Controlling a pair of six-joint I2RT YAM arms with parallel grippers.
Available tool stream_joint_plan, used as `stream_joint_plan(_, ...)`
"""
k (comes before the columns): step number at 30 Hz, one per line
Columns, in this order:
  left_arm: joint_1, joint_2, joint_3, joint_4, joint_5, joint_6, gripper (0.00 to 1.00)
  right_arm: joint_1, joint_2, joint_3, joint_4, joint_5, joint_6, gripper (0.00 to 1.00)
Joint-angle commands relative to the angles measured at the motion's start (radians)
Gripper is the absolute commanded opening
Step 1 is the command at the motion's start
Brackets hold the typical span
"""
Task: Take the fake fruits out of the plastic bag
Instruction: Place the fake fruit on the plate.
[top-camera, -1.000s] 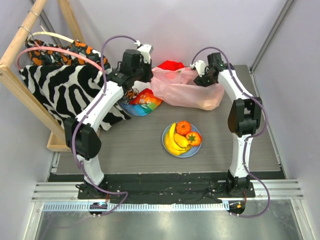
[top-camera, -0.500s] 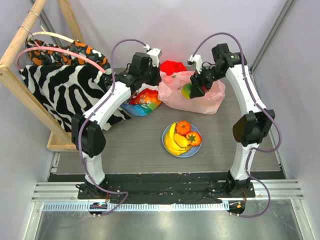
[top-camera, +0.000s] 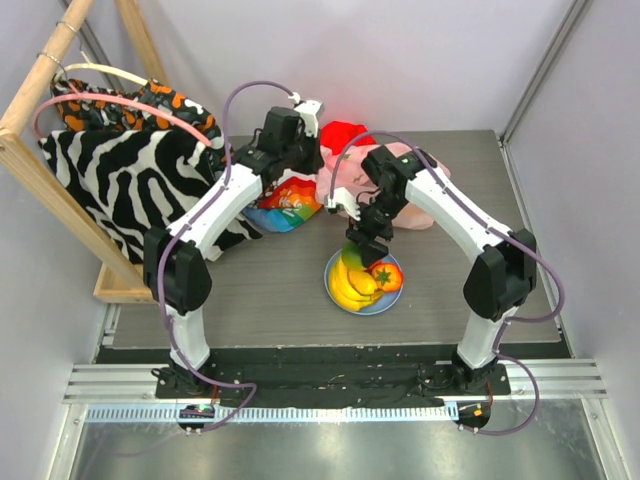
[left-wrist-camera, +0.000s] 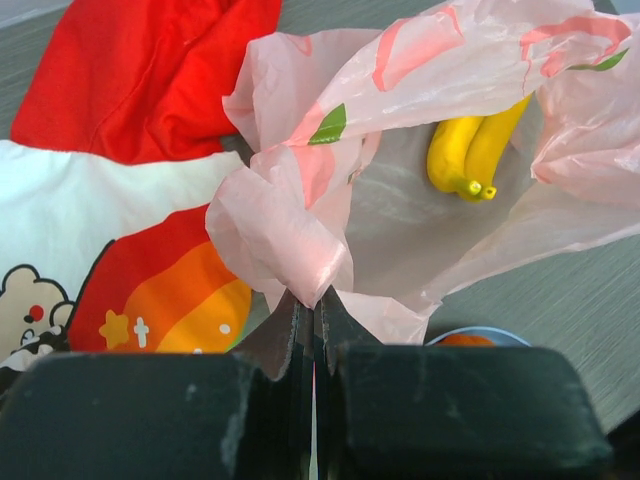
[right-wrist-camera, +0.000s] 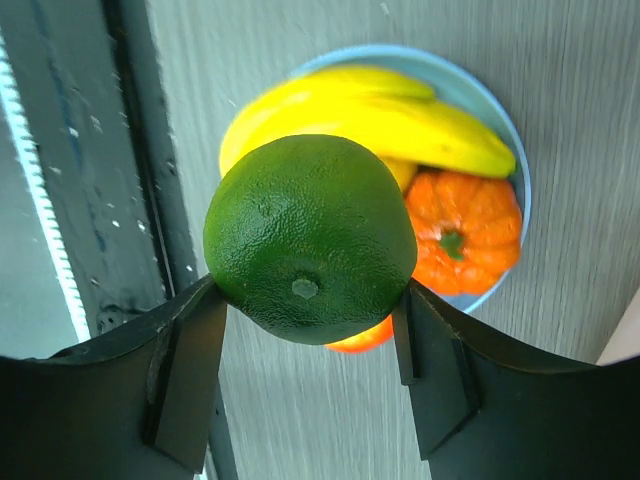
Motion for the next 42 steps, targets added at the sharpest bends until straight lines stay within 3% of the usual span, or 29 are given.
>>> stream_joint_plan(1,0.002,-0.089,-0.037,0.029,0.012,0.013,0.0,-0.001,0.031,-0.002,0.046,0.106,0.016,0.38)
stream_joint_plan(23,0.002,-0.113,-0.066,0.02,0.03,0.03,0.0,0.095,0.063,-0.149,0.266,0.388,0.103,0.42)
stream_joint_plan(28,0.004,-0.106,-0.057,0.02,0.045,0.025,0.0,0.095,0.056,-0.158,0.272,0.372,0.102,0.59)
stream_joint_plan(29,0.002,-0.103,-0.055,0.02,0.049,0.025,0.0,0.093,0.053,-0.157,0.269,0.365,0.1,0.73)
stream_joint_plan(30,0.002,-0.104,-0.055,0.021,0.05,0.024,0.0,0.095,0.05,-0.152,0.263,0.359,0.1,0.99)
stream_joint_plan(35,0.002,-0.104,-0.054,0.017,0.064,0.024,0.0,0.093,-0.009,-0.097,0.215,0.342,0.094,0.99)
stream_joint_plan(42,0.002,-0.115,-0.063,0.011,0.087,0.011,0.0,0.014,-0.07,0.188,0.043,0.315,0.054,1.0)
